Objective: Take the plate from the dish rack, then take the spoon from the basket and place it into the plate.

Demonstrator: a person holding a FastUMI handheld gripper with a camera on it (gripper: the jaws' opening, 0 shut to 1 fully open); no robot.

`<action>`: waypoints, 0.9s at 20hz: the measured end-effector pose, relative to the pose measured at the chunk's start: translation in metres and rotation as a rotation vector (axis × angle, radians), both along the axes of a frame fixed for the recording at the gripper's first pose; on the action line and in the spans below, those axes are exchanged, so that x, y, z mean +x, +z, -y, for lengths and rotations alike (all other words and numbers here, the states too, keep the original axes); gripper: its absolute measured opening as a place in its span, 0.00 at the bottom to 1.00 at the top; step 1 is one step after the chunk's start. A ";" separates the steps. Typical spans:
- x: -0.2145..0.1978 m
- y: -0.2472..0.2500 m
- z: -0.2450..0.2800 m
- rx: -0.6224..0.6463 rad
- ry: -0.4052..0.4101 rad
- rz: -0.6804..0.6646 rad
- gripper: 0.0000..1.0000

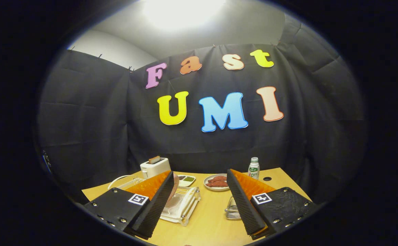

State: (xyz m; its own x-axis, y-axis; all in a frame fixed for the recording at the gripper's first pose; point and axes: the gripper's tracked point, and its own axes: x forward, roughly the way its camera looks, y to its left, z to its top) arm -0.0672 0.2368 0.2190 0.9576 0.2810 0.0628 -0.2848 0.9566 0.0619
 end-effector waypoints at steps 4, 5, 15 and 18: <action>0.024 -0.005 -0.057 0.002 -0.068 -0.050 0.95; 0.031 -0.006 -0.071 0.003 -0.083 -0.063 0.95; 0.126 -0.083 -0.143 -0.049 -0.181 -0.349 0.95; 0.144 -0.110 -0.146 -0.048 -0.205 -0.457 0.95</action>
State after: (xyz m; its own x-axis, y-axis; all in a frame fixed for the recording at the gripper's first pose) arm 0.0772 0.3830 0.1087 0.9200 0.0767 -0.3843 -0.0448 0.9948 0.0912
